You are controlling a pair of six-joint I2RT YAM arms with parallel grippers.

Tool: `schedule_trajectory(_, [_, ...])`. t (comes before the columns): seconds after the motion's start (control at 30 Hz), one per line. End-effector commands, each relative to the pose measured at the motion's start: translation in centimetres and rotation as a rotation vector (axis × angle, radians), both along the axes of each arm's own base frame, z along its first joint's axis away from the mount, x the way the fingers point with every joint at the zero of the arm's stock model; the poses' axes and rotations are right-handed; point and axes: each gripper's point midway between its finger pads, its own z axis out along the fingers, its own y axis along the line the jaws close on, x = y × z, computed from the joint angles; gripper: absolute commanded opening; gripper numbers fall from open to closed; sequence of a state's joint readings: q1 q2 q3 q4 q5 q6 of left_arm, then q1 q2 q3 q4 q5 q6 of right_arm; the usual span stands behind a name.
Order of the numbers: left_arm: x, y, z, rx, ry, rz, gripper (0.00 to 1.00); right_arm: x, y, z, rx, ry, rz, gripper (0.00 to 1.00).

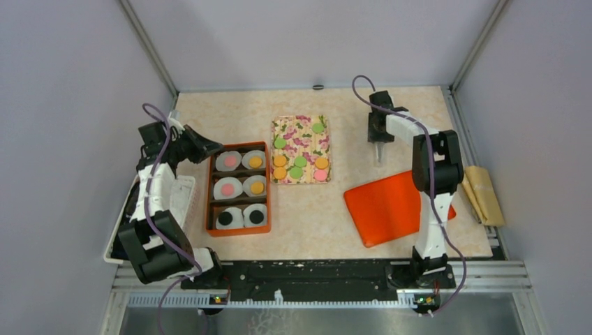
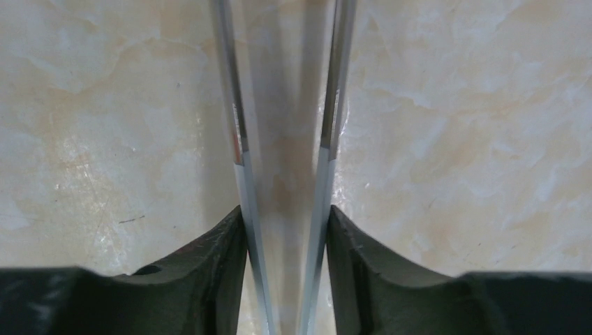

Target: Pack the cookies

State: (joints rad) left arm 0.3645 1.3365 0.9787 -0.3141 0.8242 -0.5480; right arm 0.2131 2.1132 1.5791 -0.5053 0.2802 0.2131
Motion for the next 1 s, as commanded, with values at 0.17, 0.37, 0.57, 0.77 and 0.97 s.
schedule_trajectory(0.17, [0.7,-0.4,1.0,0.043,-0.054,-0.012,0.0,1.5,1.3,7.7,0.078,-0.186,0.039,0.61])
schedule_trajectory(0.37, [0.9,-1.3,0.5,0.055,-0.046,-0.027,0.0,-1.7,5.1,12.7,0.141,-0.281,0.156,0.6])
schedule_trajectory(0.57, [1.1,-2.4,-0.1,0.05,-0.034,-0.051,0.0,-8.1,14.4,9.7,0.226,-0.184,0.383,0.5])
schedule_trajectory(0.77, [0.8,-2.5,0.1,0.057,-0.038,-0.058,0.0,-11.7,20.0,4.4,0.3,-0.047,0.477,0.36])
schedule_trajectory(0.97, [0.3,-2.6,0.0,0.069,-0.035,-0.065,0.0,-12.2,19.8,2.1,0.288,-0.017,0.451,0.35])
